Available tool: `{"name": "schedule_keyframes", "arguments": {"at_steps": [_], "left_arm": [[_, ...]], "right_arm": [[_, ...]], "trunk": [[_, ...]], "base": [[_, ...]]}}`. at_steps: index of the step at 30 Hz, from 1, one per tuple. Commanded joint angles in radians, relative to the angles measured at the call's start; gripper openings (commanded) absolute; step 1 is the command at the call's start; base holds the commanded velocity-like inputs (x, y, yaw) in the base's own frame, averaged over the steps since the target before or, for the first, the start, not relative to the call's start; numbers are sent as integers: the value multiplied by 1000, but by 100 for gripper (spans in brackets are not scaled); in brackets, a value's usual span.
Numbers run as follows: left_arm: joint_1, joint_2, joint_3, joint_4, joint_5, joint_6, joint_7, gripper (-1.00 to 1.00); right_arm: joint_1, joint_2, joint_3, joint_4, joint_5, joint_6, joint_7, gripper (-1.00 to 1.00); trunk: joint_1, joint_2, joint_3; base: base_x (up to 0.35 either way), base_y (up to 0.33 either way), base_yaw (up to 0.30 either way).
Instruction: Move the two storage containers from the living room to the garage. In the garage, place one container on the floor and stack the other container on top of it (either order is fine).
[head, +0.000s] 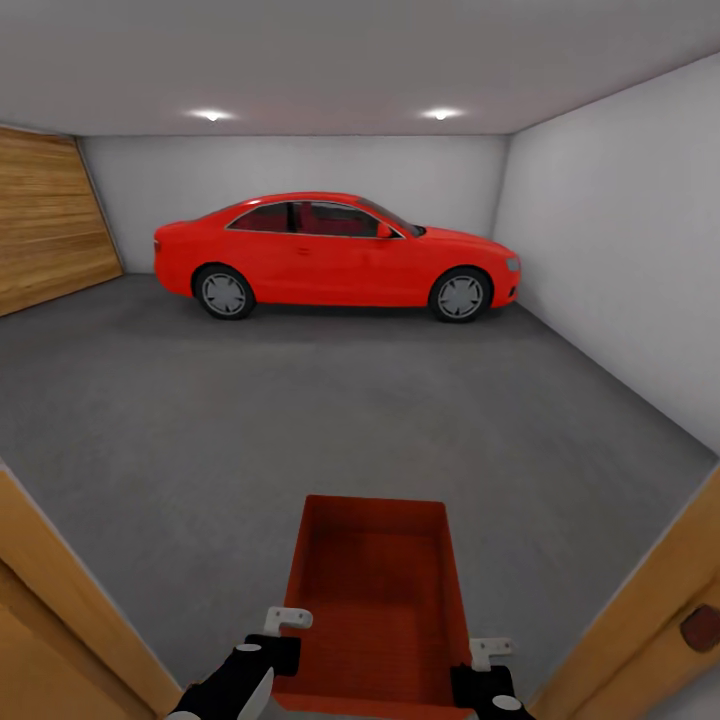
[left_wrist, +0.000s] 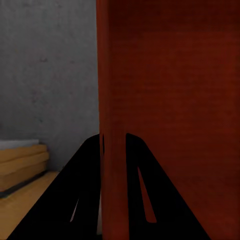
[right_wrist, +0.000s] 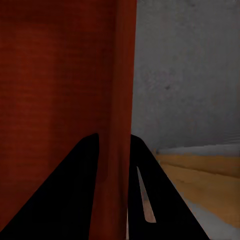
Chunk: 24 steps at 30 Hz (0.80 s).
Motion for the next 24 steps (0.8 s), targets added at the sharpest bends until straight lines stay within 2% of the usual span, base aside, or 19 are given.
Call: {"name": "schedule_keyframes", "arguments": {"at_steps": [1, 24], "left_arm": [[1, -2, -24, 2, 8, 5, 2, -100], [1, -2, -25, 2, 9, 5, 2, -100]], "right_arm": [[-2, 1, -5, -1, -1, -6, -3, -100], [-2, 1, -5, -1, -1, -6, -3, -100]], "trunk": [[1, -1, -1], [1, -1, -1]], "base": [[323, 0, 0], [322, 0, 0]]}}
